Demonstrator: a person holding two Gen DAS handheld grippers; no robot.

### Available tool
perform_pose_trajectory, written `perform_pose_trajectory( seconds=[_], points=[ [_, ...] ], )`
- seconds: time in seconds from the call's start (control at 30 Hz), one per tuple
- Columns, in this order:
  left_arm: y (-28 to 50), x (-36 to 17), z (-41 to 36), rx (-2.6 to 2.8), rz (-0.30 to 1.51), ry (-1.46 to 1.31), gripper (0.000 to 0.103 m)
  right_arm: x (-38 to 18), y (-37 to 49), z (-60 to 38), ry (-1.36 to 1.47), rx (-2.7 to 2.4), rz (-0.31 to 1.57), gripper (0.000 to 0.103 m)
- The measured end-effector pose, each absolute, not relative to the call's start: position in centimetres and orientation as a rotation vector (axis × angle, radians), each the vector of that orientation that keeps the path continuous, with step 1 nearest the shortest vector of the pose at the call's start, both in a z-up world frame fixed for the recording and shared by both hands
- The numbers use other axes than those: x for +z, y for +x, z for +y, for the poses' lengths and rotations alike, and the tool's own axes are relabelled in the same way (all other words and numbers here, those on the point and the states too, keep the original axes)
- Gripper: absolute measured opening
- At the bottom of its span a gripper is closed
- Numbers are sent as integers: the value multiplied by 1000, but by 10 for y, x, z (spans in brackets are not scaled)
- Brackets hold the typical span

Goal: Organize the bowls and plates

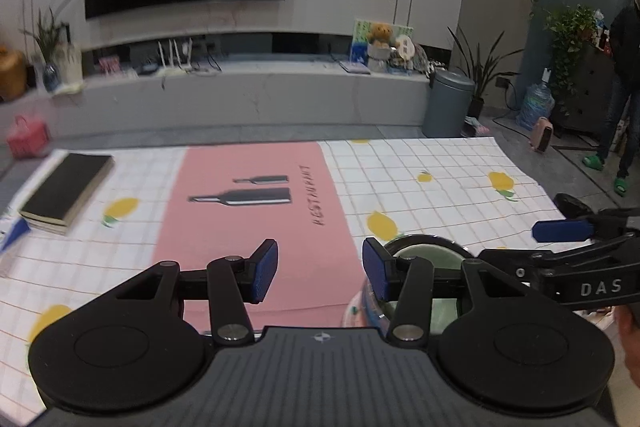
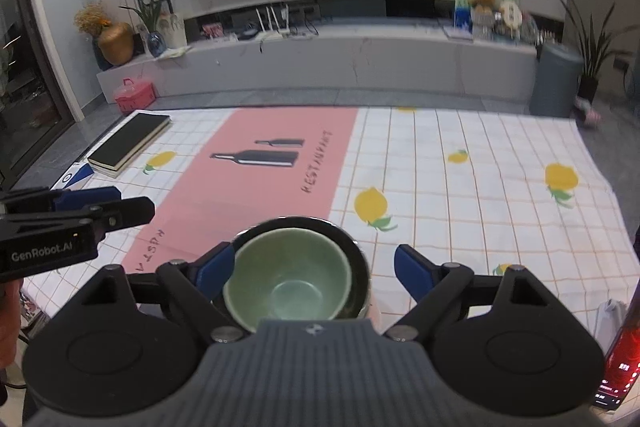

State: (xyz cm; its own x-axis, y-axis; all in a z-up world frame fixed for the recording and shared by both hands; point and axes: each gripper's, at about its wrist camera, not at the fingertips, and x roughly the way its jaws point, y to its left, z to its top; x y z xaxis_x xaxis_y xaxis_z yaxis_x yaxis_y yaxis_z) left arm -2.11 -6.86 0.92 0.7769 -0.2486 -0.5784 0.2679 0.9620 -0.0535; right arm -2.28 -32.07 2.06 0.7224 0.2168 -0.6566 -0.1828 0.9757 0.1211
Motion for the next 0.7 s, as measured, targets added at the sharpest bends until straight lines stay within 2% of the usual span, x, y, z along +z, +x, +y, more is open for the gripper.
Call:
perform_pose_trajectory(
  seconds=[0.23,0.43,0.53,0.7],
  points=[
    [-44,3,-56,-213,607,58,56,16,-61,-287,-56,204,693,87],
    [-61,-21,-51,-142,647,58,56,-3,-81,-273,-24,149,726,87],
    [-66,-32,-47,-110,684,56,63,-10,-86,-268,-26,145,749,87],
    [-68,-39,-44,-98,728,41,63,-18,-87,-264,-26,129,766,87]
  ],
)
